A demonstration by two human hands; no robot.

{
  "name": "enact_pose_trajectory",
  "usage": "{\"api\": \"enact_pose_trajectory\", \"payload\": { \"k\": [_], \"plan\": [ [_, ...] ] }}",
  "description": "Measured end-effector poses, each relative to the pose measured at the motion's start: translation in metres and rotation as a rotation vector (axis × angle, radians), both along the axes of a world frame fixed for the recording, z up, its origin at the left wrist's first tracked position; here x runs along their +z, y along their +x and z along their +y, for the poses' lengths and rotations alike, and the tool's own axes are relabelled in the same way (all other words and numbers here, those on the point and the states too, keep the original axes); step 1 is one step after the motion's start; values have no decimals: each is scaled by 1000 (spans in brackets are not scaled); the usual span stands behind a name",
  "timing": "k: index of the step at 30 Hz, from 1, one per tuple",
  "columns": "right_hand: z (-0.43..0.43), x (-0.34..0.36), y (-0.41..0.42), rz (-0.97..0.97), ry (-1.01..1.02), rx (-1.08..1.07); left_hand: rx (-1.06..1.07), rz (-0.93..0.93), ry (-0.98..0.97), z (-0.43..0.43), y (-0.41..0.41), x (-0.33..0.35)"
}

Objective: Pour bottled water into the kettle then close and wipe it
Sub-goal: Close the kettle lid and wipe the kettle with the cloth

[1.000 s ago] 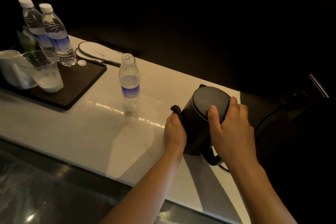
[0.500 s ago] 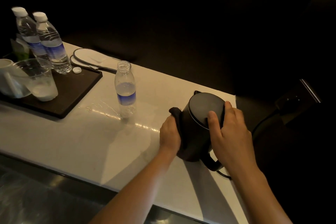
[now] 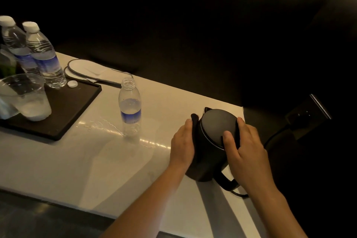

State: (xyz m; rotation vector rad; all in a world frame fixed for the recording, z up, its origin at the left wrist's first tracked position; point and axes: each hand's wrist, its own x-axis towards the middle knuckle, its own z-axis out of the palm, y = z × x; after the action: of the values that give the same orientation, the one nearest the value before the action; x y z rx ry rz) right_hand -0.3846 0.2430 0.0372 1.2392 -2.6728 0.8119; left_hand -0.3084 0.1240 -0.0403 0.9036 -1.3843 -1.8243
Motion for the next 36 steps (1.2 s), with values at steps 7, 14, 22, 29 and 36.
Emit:
{"api": "enact_pose_trajectory", "payload": {
  "k": [7,14,22,29,36],
  "plan": [
    [3,-1,-7,-35,-27,31,-37,85,96,8,5,6],
    [5,-3,-19,-87,-23,89,-25,133,-61,12,5,-1],
    [5,7,-44,-306,-92,172,-111,-44,178,-2,12,-8],
    [-7,16,-53,-565,-283,146,188,48,-181,53,3,-1],
    [-9,21,-53,-613,-260,163,-80,-13,131,-9,8,-10]
  ]
}}
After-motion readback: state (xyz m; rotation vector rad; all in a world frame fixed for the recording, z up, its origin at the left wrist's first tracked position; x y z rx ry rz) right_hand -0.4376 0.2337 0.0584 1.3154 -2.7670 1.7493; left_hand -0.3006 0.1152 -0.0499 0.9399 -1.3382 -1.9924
